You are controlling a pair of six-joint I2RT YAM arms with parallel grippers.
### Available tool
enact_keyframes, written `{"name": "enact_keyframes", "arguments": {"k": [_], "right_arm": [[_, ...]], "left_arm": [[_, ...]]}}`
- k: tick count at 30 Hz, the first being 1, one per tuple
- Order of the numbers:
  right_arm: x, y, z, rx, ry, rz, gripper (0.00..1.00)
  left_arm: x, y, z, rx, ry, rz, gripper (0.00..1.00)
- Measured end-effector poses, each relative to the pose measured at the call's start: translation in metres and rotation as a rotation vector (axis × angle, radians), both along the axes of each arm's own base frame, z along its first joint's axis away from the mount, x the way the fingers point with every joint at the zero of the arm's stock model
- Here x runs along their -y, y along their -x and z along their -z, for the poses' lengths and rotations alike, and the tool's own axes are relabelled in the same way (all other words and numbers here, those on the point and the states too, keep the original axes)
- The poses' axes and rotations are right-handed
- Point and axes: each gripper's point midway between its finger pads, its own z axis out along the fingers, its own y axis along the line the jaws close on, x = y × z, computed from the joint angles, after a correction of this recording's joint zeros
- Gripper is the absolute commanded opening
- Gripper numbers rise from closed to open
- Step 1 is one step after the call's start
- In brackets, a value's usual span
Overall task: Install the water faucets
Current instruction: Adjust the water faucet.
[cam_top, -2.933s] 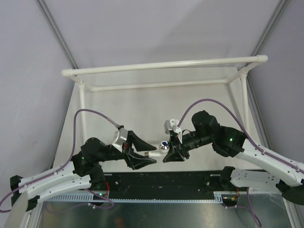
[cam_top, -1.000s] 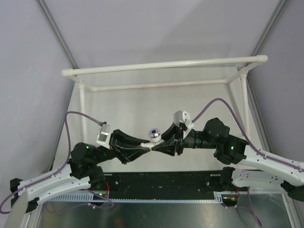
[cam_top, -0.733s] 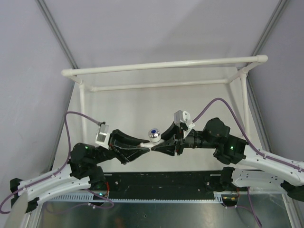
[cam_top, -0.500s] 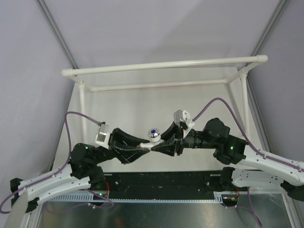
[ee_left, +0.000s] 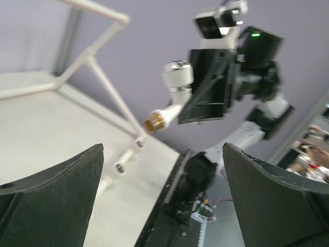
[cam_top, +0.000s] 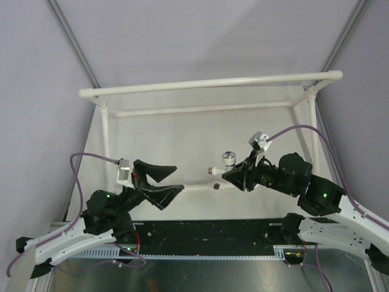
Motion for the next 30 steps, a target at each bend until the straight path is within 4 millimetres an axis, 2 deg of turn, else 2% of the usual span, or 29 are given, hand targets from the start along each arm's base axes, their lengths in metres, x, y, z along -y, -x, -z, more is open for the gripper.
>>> {"name": "enact_keyframes", "arguments": {"k": [2, 7, 12, 16, 20, 23, 30], "right_arm": [[0.012, -0.005, 0.015, -0.04, 0.059, 0.057, 0.0], [0.031, -0.016, 0.054, -0.154, 0.276, 0.163, 0.0], [0.044, -0.026, 0.084, -0.246, 0.544, 0.234, 0.0], [0.046, -0.029, 0.1, -0.258, 0.679, 0.228, 0.0], [0.05, -0.032, 0.11, -0.219, 0.766, 0.208, 0.0], [0.048, -0.038, 0.116, -0.17, 0.832, 0.198, 0.0], [0.023, -0.039, 0.137, -0.045, 0.956, 0.116, 0.0]], "left_arm": [[-0.003, -0.014, 0.016, -0.052, -0.042, -0.072, 1.0], [-0.006, -0.046, 0.072, -0.187, -0.213, -0.214, 1.0], [0.001, -0.062, 0.132, -0.299, -0.415, -0.273, 1.0], [0.007, -0.066, 0.169, -0.353, -0.544, -0.283, 1.0], [0.007, -0.066, 0.195, -0.379, -0.609, -0.286, 1.0], [0.006, -0.066, 0.2, -0.38, -0.608, -0.288, 1.0], [0.002, -0.068, 0.226, -0.407, -0.651, -0.312, 1.0]]}}
